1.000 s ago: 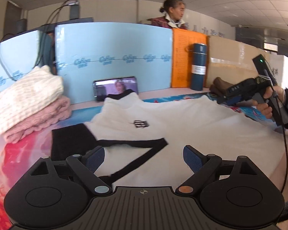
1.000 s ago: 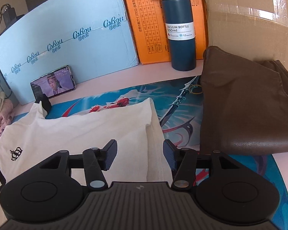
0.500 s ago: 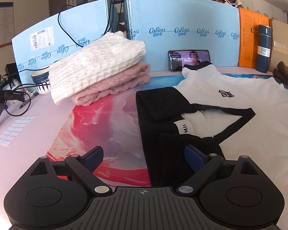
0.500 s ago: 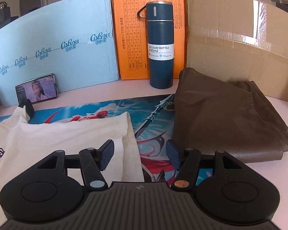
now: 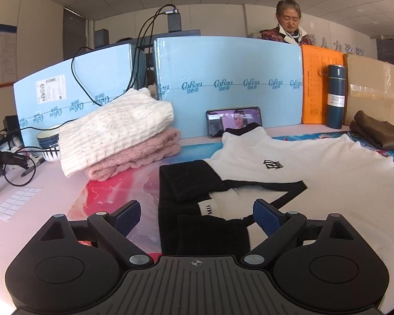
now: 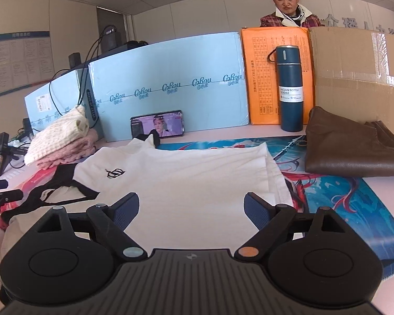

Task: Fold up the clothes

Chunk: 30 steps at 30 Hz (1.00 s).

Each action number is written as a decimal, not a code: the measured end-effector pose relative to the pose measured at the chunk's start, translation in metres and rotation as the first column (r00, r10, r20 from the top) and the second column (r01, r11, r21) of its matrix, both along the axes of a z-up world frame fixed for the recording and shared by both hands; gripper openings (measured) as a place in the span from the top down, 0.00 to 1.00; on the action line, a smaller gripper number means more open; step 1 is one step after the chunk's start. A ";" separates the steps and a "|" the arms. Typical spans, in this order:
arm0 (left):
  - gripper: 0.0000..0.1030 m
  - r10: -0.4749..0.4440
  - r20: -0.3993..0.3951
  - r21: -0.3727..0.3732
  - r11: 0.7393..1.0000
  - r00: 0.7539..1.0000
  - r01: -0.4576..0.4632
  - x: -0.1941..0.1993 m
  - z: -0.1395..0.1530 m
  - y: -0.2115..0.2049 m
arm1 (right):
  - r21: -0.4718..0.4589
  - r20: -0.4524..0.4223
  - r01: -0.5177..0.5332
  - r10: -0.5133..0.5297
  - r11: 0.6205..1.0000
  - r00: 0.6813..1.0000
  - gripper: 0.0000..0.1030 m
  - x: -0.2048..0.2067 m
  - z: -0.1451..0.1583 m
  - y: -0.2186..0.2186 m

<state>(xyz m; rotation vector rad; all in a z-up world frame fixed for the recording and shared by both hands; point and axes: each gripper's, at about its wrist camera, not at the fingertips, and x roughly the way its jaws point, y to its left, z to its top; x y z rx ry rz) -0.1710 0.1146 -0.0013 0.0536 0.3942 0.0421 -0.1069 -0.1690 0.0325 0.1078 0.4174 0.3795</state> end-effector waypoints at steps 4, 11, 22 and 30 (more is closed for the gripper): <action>0.08 -0.087 0.027 -0.062 0.994 0.996 0.088 -0.020 -0.002 -0.014 | 0.065 -0.028 -0.054 0.056 0.996 0.998 0.16 -0.026 -0.007 0.007; 0.08 -0.117 -0.001 -0.197 0.974 0.993 0.114 -0.052 -0.026 -0.024 | 0.180 -0.129 -0.099 0.123 0.979 0.984 0.17 -0.061 -0.017 0.017; 0.62 -0.080 -0.006 -0.366 0.928 0.997 0.072 -0.079 -0.043 -0.020 | 0.355 -0.226 -0.257 0.349 0.899 0.909 0.25 -0.082 -0.037 0.037; 0.95 -0.147 -0.005 -0.315 0.939 0.989 0.138 -0.085 -0.038 -0.032 | 0.388 -0.301 -0.377 0.502 0.841 0.811 0.37 -0.079 -0.049 0.071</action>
